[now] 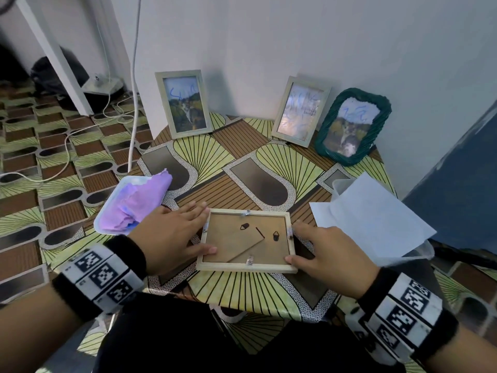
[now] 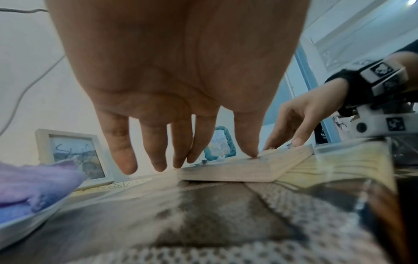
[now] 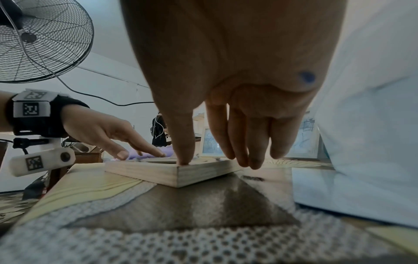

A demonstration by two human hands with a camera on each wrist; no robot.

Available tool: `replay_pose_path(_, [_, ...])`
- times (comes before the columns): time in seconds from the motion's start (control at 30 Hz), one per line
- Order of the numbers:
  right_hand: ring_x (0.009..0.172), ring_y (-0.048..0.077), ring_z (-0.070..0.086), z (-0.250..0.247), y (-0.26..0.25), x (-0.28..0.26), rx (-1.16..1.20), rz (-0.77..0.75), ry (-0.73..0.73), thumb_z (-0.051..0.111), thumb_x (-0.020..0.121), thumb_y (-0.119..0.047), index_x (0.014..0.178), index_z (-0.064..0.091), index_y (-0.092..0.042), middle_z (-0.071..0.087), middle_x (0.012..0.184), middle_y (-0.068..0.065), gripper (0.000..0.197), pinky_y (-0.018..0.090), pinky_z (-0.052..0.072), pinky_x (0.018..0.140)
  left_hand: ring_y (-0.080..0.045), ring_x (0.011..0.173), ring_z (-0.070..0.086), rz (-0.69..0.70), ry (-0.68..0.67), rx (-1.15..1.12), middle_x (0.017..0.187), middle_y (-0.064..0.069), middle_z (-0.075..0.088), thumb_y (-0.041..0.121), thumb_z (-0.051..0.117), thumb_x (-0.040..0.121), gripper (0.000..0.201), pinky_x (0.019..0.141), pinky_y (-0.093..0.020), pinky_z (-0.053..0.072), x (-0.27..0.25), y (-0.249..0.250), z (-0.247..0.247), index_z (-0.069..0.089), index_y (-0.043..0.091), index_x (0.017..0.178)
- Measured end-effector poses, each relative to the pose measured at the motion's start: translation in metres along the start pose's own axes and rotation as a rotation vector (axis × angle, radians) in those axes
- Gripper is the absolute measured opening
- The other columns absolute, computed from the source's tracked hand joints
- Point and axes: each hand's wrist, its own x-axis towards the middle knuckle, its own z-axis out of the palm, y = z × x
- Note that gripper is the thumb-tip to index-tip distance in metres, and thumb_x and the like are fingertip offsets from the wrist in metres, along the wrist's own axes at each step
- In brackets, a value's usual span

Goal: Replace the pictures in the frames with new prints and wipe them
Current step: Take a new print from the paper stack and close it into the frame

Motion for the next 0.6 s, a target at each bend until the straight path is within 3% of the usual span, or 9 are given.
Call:
replay_pose_path(0.1, [0.074,0.008,0.050,0.002,0.001,0.000,-0.044,0.009,-0.019,0.060,0.088,-0.054,0.126,0.057,-0.031,0.069,0.104,-0.009,0.045,0.019,0.028,0.055,-0.002,0.149,0.001,0.012,0.070,-0.087,0.163,0.013,0.002,0.075,0.018,0.089,0.084,0.112,-0.027,0.025,-0.013,0.002,0.005,0.010,0.026,0.157])
replay_pose_path(0.2, [0.086,0.014,0.060,0.002,-0.002,-0.001,-0.053,0.002,-0.016,0.059,0.089,-0.052,0.126,0.058,-0.028,0.068,0.107,-0.008,0.044,0.026,0.033,0.062,0.000,0.148,0.002,0.035,0.078,-0.132,0.162,0.014,0.003,0.073,0.021,0.090,0.082,0.115,-0.025,0.026,-0.026,0.004,0.008,0.012,0.026,0.157])
replay_pose_path(0.3, [0.088,0.015,0.061,0.002,-0.005,0.001,-0.043,0.000,-0.013,0.059,0.090,-0.048,0.127,0.057,-0.027,0.068,0.110,-0.009,0.043,0.026,0.035,0.063,0.002,0.148,0.001,0.036,0.064,-0.210,0.162,0.014,-0.003,0.073,0.023,0.090,0.084,0.118,-0.025,0.023,-0.031,0.007,0.008,0.006,0.025,0.157])
replay_pose_path(0.5, [0.073,0.009,0.043,0.005,-0.006,0.004,-0.007,0.033,-0.028,0.059,0.090,-0.047,0.128,0.055,-0.025,0.063,0.091,-0.009,0.044,0.014,0.024,0.051,-0.001,0.148,0.008,-0.011,0.054,-0.237,0.161,0.015,-0.013,0.073,0.025,0.090,0.088,0.117,-0.023,0.023,-0.029,0.013,0.009,-0.004,0.025,0.157])
replay_pose_path(0.6, [0.073,0.009,0.043,0.005,-0.004,0.007,0.020,0.036,-0.046,0.061,0.090,-0.047,0.125,0.058,-0.024,0.044,0.072,-0.017,0.041,0.016,0.027,0.053,-0.004,0.149,0.006,-0.022,-0.001,-0.237,0.161,0.012,-0.017,0.077,0.030,0.087,0.096,0.117,-0.026,0.023,-0.027,0.013,0.010,-0.009,0.023,0.156])
